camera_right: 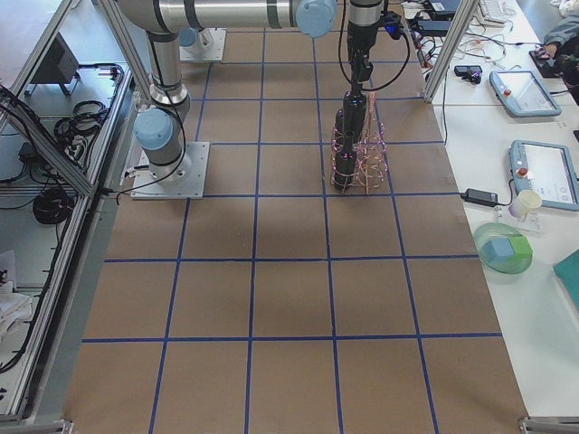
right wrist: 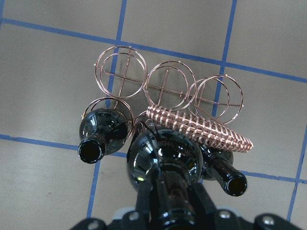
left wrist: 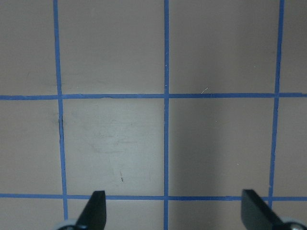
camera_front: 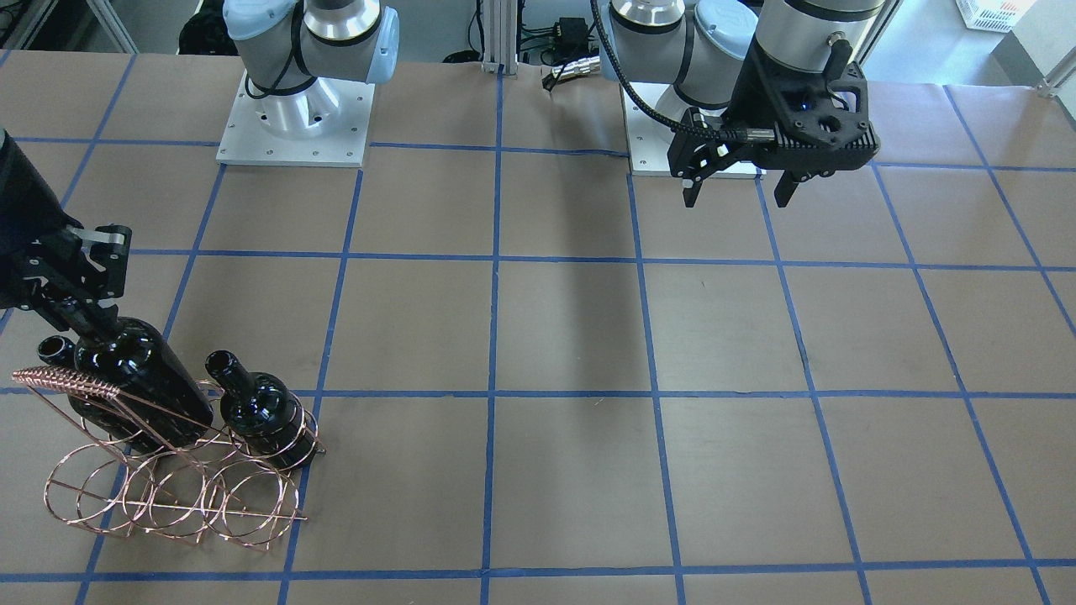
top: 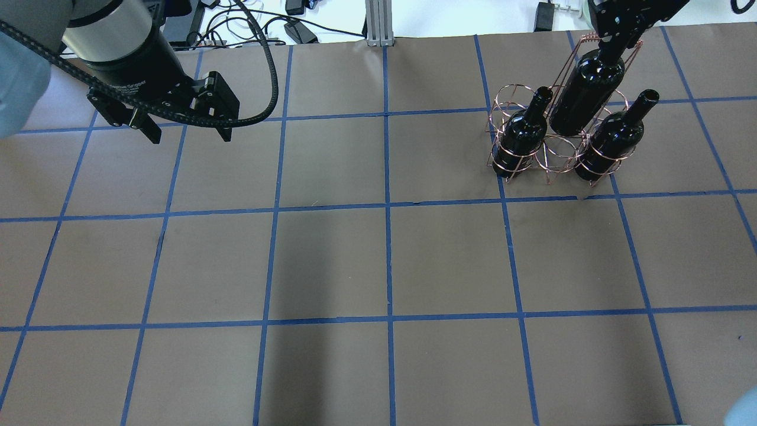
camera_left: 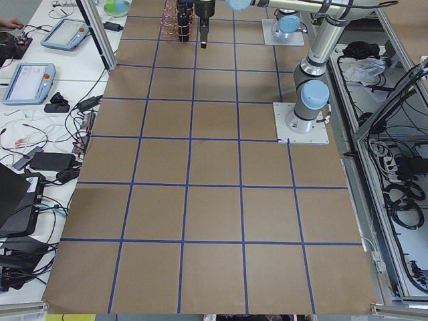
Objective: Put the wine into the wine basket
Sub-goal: 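Lower the bottle into the empty basket slot beside the other bottles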
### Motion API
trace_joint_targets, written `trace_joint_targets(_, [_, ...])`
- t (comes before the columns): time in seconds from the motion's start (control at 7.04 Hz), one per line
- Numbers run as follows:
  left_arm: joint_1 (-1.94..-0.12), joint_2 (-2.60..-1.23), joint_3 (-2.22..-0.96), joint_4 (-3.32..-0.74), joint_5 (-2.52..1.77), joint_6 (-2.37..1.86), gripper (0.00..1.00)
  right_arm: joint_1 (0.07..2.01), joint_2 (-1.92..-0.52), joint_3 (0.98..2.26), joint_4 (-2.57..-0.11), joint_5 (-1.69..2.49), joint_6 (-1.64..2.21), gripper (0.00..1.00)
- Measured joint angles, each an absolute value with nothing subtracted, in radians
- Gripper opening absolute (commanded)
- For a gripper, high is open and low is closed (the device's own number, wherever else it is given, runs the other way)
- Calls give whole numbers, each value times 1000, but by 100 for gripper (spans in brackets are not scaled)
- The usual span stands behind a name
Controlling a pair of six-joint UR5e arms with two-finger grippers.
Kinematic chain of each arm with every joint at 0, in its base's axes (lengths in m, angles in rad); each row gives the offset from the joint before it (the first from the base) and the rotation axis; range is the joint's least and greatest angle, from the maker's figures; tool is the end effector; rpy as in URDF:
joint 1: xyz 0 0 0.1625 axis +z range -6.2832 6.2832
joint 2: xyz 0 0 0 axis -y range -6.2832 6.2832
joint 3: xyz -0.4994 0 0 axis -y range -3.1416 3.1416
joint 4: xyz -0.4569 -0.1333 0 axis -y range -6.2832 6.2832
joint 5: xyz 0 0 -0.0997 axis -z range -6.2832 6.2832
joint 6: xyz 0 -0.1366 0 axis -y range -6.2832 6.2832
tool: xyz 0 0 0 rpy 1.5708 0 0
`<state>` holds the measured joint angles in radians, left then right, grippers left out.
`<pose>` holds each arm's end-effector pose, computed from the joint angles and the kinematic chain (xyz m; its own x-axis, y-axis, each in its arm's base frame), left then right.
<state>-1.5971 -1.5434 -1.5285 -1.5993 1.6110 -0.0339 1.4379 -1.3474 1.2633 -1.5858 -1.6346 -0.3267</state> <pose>-0.1422 -0.5438 0.5613 -0.9992 -0.0092 -0.0387 -0.0076 0.9991 -0.0425 0.0336 -0.6891 0.5621 -0.9784 -0.1854 0.0918 -0.1923 0.9786 -0.0734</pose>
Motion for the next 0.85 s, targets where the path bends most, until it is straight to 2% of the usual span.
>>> trace_joint_targets(0.85, [-1597,-1542,-1546,-1598,1614,-34,100,1423,-1318,1294,-1604,-1631,-365,1])
